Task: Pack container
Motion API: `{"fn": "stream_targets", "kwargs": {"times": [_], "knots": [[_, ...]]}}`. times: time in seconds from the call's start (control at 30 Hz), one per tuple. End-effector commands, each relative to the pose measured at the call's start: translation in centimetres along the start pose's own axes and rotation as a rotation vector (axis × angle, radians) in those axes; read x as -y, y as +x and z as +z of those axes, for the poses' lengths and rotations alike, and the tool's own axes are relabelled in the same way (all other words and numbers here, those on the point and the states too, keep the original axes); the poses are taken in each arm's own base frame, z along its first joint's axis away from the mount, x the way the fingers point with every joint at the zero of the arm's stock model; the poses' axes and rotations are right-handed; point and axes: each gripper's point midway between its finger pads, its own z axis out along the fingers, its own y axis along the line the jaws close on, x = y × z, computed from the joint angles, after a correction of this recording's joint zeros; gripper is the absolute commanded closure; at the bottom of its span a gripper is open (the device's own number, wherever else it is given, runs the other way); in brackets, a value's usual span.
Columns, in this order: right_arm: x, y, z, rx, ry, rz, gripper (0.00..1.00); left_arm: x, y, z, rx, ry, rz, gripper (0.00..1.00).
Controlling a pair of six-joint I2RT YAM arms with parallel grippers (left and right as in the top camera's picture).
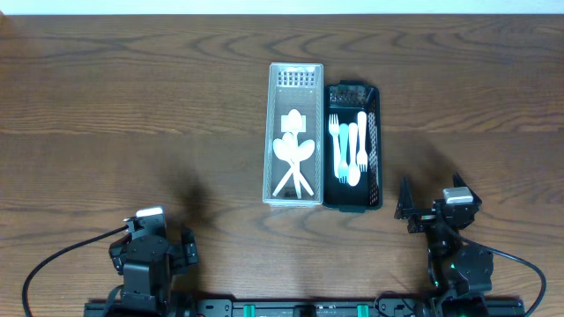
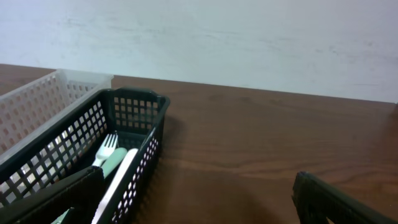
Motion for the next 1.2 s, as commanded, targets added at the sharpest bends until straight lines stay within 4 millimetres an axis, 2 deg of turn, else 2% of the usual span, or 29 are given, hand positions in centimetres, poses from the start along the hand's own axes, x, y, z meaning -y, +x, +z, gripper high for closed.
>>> {"fn": "stream_targets", "kwargs": {"times": [0.0,0.2,0.33,0.47,0.57,0.7,0.9,1.0,1.1,1.17], "knots": [[-0.4,0.1,0.0,-0.004,-0.015,-0.016,0.01,-0.2,-0.1,-0.1,0.007,-0.007,0.012,0.02],[-0.4,0.1,0.0,-0.004,-0.016,-0.016,0.01,-0.3,-0.2,-0.2,0.014,-0.011,0.005,0.02],[-0.4,0.1,0.0,-0.004,-0.015,-0.016,0.01,-1.1,-0.4,-0.5,0.043,-0.040,-0.044,0.02],[-0.4,0.1,0.0,-0.003,-0.015,-0.016,0.01,-0.2,-1.5,-1.4,0.138,0.038,-0.081,0.02],[-0.4,0.1,0.0,-0.003,-0.016,-0.016,0.01,0.7,-3.5,-1.5,0.248,0.086,-0.039,0.02],[-0.4,0.1,0.0,-0.004,-0.015,-0.016,0.01,3.4,-7.4,-1.0,0.456,0.184,0.108,0.02],[-0.4,0.1,0.0,-0.004,-0.015,-0.016,0.01,5.4,-9.6,0.8,0.671,0.244,0.106,0.02],[-0.4,0.1,0.0,-0.004,-0.015,-0.016,0.01,5.7,-9.4,1.8,0.714,0.249,0.090,0.02],[-0.4,0.1,0.0,-0.004,-0.016,-0.016,0.01,5.9,-7.4,3.3,0.606,0.257,0.086,0.02],[-0.4,0.1,0.0,-0.003,-0.016,-0.016,0.01,5.8,-7.4,3.3,0.601,0.269,0.038,0.02]]}}
